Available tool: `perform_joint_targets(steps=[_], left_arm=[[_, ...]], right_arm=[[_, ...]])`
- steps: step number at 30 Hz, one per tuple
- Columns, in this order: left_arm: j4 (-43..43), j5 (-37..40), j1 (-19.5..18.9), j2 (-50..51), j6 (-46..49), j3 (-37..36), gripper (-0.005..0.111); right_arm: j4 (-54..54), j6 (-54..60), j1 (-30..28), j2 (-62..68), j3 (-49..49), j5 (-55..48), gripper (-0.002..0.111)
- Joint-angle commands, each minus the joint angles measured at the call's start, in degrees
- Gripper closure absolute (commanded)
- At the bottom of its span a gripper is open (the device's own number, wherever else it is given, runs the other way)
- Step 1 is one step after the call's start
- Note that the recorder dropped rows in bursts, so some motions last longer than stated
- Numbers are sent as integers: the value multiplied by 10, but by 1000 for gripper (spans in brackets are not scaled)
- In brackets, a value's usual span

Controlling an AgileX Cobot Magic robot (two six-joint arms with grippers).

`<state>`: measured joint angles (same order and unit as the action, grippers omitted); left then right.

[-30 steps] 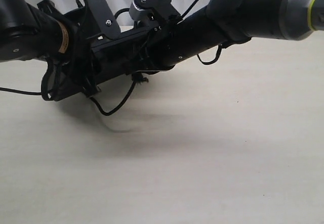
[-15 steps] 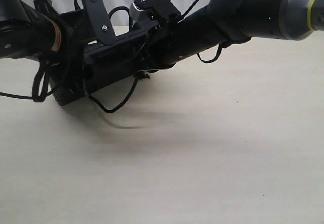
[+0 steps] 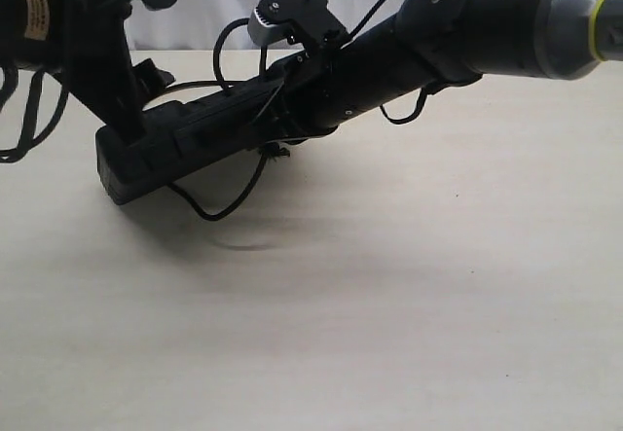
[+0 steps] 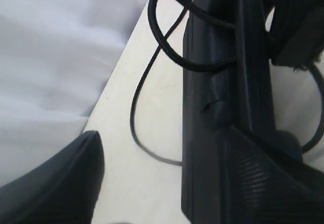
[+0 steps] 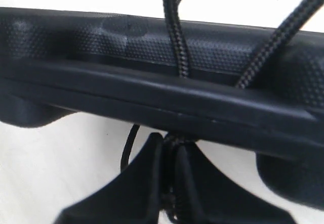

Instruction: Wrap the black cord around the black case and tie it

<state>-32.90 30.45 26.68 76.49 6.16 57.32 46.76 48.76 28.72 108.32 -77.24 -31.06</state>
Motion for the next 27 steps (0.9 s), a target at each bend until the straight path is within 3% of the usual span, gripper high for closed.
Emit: perform_joint_targets(steps=[1,4,6,10,13,18,23,27], left_arm=[[59,-48,-18,7,-32,3,41],[159,-30,-70,37,-27,36,41],[268,-4,-102,65,29,66,43],[555,80,-155,120,292,126,56],[690,66,-178,152,393,152,61],[740,68,-182,196,482,166,61],[762,35,-182,220,505,166,61],[865,34,-180,254,613,166,61]], right_arm=[[0,5,0,-2,-3,8,104],[0,5,0,-2,-3,8,104],[0,5,0,-2,-3,8,104],[0,5,0,-2,-3,3,104],[0,5,0,-2,-3,-10,104],[0,5,0,-2,-3,-18,104],[0,5,0,-2,-3,-18,104],[-2,5,0,-2,-3,-18,104]])
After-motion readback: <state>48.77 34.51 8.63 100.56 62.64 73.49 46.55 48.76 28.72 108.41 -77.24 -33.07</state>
